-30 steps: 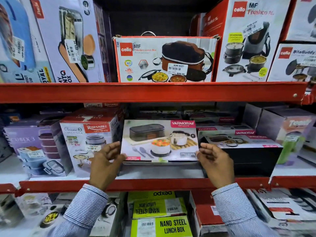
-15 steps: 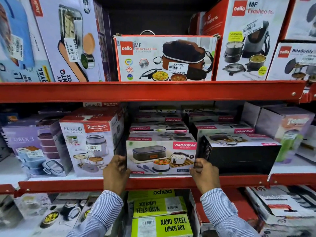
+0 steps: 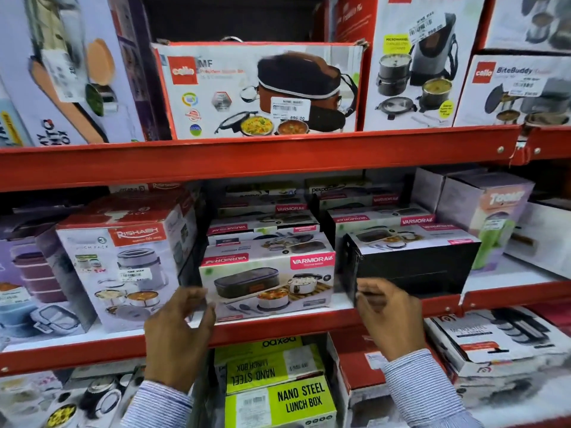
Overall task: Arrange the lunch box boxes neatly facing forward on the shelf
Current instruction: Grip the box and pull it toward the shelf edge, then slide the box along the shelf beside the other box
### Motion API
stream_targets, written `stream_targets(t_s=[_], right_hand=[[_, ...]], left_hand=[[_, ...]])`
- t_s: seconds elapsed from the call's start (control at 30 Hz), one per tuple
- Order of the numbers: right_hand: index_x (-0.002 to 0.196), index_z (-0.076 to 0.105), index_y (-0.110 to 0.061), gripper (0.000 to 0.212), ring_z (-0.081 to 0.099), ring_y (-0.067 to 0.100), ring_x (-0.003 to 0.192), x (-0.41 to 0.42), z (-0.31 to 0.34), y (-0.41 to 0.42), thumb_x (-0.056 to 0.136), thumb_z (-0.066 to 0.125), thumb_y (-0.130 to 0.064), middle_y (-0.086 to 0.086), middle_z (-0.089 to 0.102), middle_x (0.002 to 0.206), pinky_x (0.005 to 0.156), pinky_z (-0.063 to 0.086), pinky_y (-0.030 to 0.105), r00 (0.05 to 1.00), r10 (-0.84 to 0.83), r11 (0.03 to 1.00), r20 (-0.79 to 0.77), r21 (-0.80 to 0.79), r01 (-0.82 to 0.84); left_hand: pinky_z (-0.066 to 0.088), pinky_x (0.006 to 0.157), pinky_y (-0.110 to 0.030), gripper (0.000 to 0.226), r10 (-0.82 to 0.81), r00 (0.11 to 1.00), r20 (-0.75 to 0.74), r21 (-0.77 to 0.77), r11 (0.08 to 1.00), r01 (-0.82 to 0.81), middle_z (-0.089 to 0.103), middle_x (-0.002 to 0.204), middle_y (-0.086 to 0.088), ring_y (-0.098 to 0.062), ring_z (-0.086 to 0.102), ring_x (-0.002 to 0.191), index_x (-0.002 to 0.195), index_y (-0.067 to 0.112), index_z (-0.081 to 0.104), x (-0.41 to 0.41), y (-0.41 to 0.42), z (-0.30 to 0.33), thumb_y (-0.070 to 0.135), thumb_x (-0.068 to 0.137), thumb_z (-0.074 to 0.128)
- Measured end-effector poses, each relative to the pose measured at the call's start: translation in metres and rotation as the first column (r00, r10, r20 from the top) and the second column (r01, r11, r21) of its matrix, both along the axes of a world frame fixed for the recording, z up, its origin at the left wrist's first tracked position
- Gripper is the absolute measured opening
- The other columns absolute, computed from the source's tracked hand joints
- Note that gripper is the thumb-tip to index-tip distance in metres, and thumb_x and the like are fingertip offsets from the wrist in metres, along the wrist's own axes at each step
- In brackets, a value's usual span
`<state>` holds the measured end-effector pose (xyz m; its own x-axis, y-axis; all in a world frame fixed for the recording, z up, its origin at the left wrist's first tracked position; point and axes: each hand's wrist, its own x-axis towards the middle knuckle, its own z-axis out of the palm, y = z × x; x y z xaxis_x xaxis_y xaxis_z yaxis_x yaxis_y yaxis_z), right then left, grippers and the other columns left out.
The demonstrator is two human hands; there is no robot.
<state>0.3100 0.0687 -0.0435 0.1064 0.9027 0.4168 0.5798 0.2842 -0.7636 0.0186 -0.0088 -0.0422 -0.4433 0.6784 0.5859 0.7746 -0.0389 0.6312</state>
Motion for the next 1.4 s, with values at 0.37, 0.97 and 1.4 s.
stream_targets(t_s=[0.37,0.97,1.4], right_hand=[[0.088,0.068,-0.022,0.015,0.062,0.006,0.068,0.145,0.029,0.053,0.075,0.069,-0.015,-0.005,0.070,0.079,0.062,0.042,0.007,0.976,-0.161,0.958,-0.144,0.214,0.189],[0.101,0.070,-0.012,0.039,0.064,0.028,0.096,0.230,0.037,0.132,0.087,0.052,-0.044,0.008,0.074,0.098,0.075,0.038,0.029,0.997,0.070,0.986,-0.018,-0.154,-0.072],[0.092,0.064,-0.032,0.051,0.068,0.004,0.087,0.247,0.045,0.120,0.075,0.059,0.016,-0.016,0.073,0.086,0.072,0.055,0.018,0.843,0.369,0.921,-0.392,0.032,-0.388]], left_hand=[[0.060,0.075,-0.029,0.030,-0.172,0.978,0.115,0.021,0.985,0.171,0.076,0.084,0.009,-0.003,0.071,0.072,0.102,0.021,0.071,0.173,0.060,0.030,0.036,0.076,0.073],[0.047,0.052,-0.034,0.056,0.074,0.997,-0.004,-0.151,0.986,-0.074,0.062,0.052,-0.007,-0.023,0.060,0.051,0.069,0.006,0.061,0.266,0.118,0.048,0.061,0.081,0.057],[0.049,0.053,-0.035,0.046,-0.111,0.883,0.456,0.015,0.993,0.117,0.046,0.044,0.008,-0.021,0.051,0.049,0.055,0.024,0.048,0.237,0.097,0.070,0.058,0.084,0.058]])
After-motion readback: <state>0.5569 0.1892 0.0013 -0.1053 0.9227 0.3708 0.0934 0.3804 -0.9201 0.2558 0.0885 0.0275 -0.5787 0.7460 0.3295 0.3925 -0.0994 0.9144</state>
